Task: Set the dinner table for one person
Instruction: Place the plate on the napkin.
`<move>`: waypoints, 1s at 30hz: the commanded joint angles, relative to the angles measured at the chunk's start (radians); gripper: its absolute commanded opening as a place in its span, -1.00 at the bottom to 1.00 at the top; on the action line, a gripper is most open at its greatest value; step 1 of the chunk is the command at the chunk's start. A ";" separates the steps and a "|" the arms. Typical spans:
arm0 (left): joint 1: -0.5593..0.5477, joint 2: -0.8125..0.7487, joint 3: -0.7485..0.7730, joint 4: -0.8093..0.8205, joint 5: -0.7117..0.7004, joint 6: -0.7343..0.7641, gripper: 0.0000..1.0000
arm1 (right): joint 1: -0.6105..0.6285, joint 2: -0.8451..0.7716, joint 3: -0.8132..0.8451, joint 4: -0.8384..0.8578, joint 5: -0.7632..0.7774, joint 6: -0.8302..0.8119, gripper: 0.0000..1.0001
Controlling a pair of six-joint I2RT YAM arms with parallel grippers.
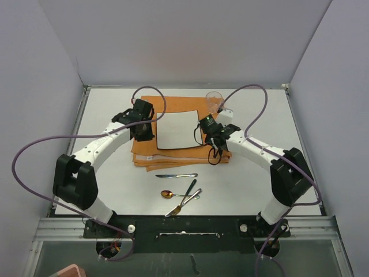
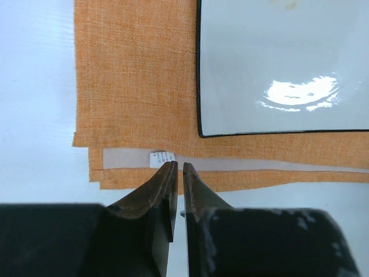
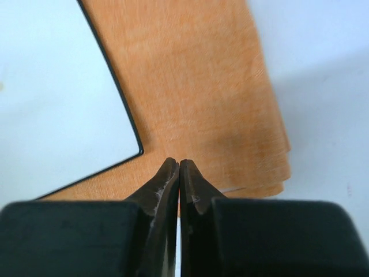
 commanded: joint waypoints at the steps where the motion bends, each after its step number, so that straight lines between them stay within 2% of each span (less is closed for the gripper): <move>1: 0.009 -0.159 0.023 -0.025 -0.044 0.031 -0.83 | -0.061 -0.075 -0.026 0.129 -0.004 -0.235 -1.00; 7: 0.010 -0.317 -0.002 -0.041 -0.063 0.032 -0.82 | -0.112 0.049 0.041 0.053 -0.059 -0.281 -1.00; 16: 0.010 -0.423 0.017 -0.125 -0.074 0.000 -0.82 | -0.119 0.194 0.086 0.073 -0.160 -0.343 -1.00; 20: 0.012 -0.461 0.015 -0.140 -0.087 -0.010 -0.81 | -0.121 0.250 0.097 -0.039 -0.138 -0.267 -1.00; 26: 0.013 -0.478 0.045 -0.167 -0.109 -0.007 -0.81 | -0.123 0.130 -0.083 -0.084 -0.089 -0.093 -1.00; 30: 0.013 -0.469 0.072 -0.173 -0.110 0.000 -0.81 | -0.141 0.013 -0.170 -0.099 -0.064 -0.049 -1.00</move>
